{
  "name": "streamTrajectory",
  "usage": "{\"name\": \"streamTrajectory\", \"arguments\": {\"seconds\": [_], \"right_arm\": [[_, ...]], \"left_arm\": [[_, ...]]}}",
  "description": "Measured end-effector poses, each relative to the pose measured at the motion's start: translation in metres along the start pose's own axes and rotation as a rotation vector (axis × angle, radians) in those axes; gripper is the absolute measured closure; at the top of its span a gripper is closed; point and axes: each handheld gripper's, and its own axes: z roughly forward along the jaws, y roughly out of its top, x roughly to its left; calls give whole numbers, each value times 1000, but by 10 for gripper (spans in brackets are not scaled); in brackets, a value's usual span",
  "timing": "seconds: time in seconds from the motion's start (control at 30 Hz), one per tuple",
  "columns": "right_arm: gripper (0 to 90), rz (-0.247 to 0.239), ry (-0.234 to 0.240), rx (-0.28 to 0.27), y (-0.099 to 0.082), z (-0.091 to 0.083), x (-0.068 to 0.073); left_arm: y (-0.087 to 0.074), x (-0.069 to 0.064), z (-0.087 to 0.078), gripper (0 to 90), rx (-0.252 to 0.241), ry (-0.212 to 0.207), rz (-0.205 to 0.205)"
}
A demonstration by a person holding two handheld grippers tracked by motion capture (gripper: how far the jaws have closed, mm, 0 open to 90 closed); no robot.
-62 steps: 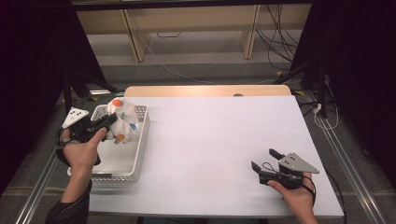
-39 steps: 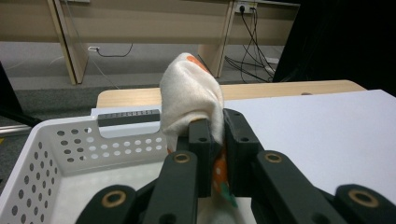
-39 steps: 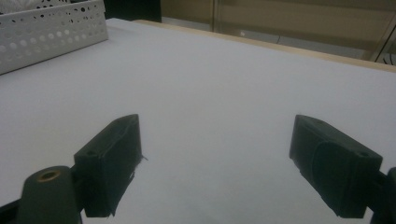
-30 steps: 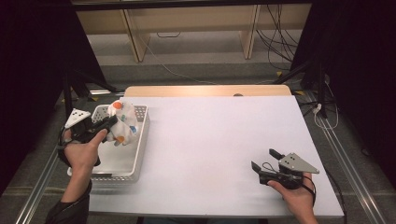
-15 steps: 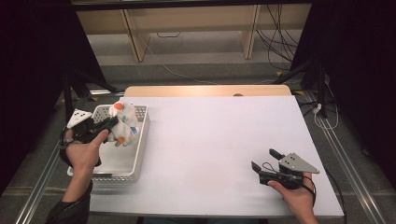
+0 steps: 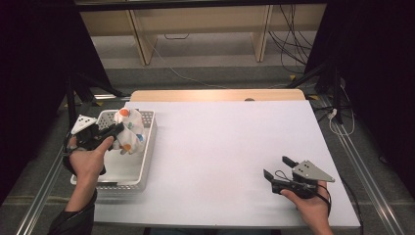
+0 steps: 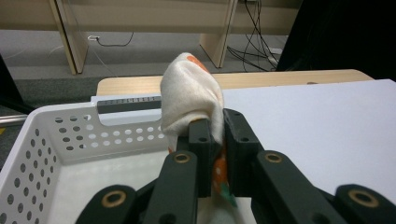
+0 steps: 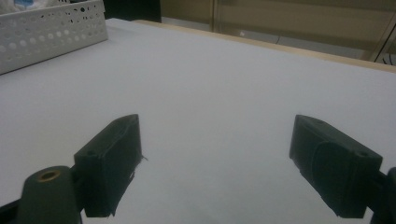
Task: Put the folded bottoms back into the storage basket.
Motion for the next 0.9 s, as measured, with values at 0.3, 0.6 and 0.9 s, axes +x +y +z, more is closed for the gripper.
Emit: {"name": "streamTrajectory", "arguments": {"seconds": [0.3, 0.6, 0.9], "right_arm": [[175, 0, 0, 1, 0, 0, 0], [175, 2, 1, -1, 0, 0, 0], [175, 4, 2, -13, 0, 1, 0]], "left_arm": [[-4, 3, 3, 820, 17, 8, -5], [-8, 4, 9, 820, 40, 11, 0], [-13, 3, 15, 820, 65, 10, 4]]}}
